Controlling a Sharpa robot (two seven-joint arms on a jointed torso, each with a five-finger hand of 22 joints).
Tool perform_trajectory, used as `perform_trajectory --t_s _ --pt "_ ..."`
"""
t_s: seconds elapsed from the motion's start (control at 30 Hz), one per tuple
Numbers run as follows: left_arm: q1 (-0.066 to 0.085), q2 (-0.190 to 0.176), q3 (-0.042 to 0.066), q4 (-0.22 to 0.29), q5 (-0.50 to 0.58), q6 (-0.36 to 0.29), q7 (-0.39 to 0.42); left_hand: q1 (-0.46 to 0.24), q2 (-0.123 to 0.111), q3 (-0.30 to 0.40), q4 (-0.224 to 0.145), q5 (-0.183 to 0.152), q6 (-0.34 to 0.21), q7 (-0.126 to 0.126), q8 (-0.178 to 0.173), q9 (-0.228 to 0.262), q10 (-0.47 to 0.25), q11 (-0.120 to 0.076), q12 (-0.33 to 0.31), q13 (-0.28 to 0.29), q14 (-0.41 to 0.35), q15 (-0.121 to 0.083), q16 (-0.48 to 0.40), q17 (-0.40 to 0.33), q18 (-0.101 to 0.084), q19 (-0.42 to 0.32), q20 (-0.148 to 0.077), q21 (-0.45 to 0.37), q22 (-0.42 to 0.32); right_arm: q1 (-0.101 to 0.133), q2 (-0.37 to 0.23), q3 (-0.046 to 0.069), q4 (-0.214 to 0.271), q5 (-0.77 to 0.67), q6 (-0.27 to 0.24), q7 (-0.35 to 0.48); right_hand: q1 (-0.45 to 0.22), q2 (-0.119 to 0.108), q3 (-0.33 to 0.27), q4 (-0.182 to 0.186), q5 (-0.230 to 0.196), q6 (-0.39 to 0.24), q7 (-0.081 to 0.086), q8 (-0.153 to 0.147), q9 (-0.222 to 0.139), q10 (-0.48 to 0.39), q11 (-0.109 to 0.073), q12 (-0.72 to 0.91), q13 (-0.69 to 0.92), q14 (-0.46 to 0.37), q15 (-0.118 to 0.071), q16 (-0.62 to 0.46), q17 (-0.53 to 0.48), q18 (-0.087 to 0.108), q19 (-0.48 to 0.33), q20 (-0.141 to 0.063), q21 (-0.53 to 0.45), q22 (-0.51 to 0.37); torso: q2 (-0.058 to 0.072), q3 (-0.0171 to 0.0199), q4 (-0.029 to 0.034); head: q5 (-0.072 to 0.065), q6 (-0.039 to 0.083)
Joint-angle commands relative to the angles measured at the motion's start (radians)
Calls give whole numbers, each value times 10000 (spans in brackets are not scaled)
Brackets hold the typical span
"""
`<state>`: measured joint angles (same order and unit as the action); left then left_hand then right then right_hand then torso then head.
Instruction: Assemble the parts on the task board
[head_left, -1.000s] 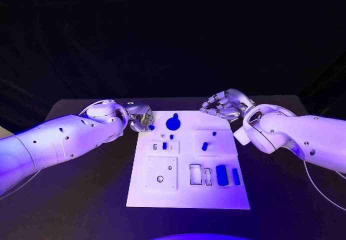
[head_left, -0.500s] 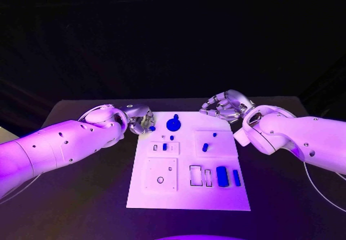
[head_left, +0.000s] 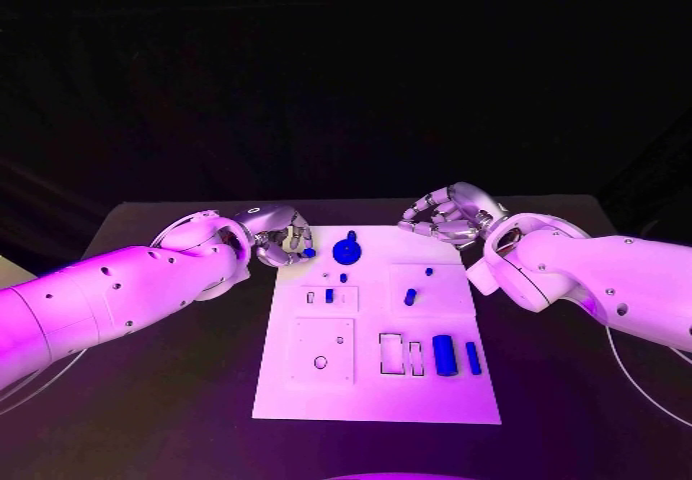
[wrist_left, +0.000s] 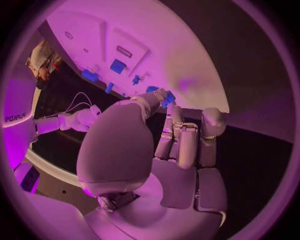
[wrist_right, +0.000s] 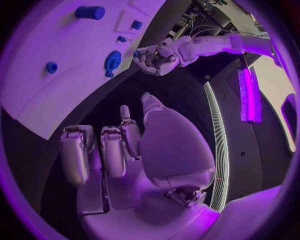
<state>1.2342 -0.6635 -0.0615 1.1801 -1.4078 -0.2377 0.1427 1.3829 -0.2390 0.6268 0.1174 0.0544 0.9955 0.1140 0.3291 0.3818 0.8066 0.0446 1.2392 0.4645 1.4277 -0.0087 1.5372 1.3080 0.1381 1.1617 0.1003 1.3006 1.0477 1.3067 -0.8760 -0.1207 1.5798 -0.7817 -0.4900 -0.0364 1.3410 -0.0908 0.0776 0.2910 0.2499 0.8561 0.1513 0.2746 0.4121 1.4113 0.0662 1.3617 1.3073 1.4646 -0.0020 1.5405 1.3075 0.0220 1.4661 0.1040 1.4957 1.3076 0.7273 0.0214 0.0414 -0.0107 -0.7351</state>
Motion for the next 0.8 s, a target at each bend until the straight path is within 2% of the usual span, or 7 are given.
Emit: perform_trajectory --t_s 0.03,0.4,0.53,0.67,0.8 --pt "1 -80 47 212 1078 -121 294 -112 19 54 11 39 42 -14 -5 56 90 -8 -39 -13 98 9 30 367 -169 71 -4 37 14 -11 43 1 -11 -86 161 35 23 20 72 -17 55 81 -17 -37 -16 56 -4 33 903 946 -60 53 2166 -65 788 -91 46 2313 4 1 -8 -14 32" --pt "1 -647 296 1252 3688 78 456 -166 -19 58 27 41 26 -12 -21 55 92 -4 -50 -9 75 10 21 325 -155 21 -4 2 -52 -16 274 -2 -110 642 353 -67 184 147 231 -50 86 135 -25 -58 -50 70 -17 55 920 945 -70 51 2162 -65 788 -100 42 2315 -13 -1 12 -53 162" --pt "1 -840 354 1552 4294 78 556 -167 -20 60 26 43 24 -12 -22 55 91 -4 -51 -8 73 10 20 322 -153 14 -4 -2 -62 -16 357 -6 -152 895 481 -135 225 173 271 -55 88 149 -25 -64 -59 74 -19 61 925 945 -71 51 2164 -66 790 -101 48 2318 -8 -4 0 -51 201" --pt "-1 -1015 384 1800 4872 31 683 -167 -18 68 24 48 21 -13 -25 54 90 -3 -54 -7 63 10 17 305 -151 7 -4 -7 -71 -16 471 -15 -215 1462 762 -232 295 250 369 -48 84 150 -16 -104 -92 90 -14 82 941 949 -72 60 2181 -73 801 -104 77 2333 -5 -5 -4 -64 232" --pt "-7 -1135 395 1983 5257 -42 806 -162 -13 80 17 56 18 -14 -28 54 87 -3 -57 -6 61 10 16 302 -150 2 -3 -10 -77 -16 599 -24 -271 1792 1309 -344 412 327 528 -60 167 116 9 -206 -159 110 2 109 962 953 -62 67 2196 -82 818 -102 120 2354 -11 -6 6 -68 268"
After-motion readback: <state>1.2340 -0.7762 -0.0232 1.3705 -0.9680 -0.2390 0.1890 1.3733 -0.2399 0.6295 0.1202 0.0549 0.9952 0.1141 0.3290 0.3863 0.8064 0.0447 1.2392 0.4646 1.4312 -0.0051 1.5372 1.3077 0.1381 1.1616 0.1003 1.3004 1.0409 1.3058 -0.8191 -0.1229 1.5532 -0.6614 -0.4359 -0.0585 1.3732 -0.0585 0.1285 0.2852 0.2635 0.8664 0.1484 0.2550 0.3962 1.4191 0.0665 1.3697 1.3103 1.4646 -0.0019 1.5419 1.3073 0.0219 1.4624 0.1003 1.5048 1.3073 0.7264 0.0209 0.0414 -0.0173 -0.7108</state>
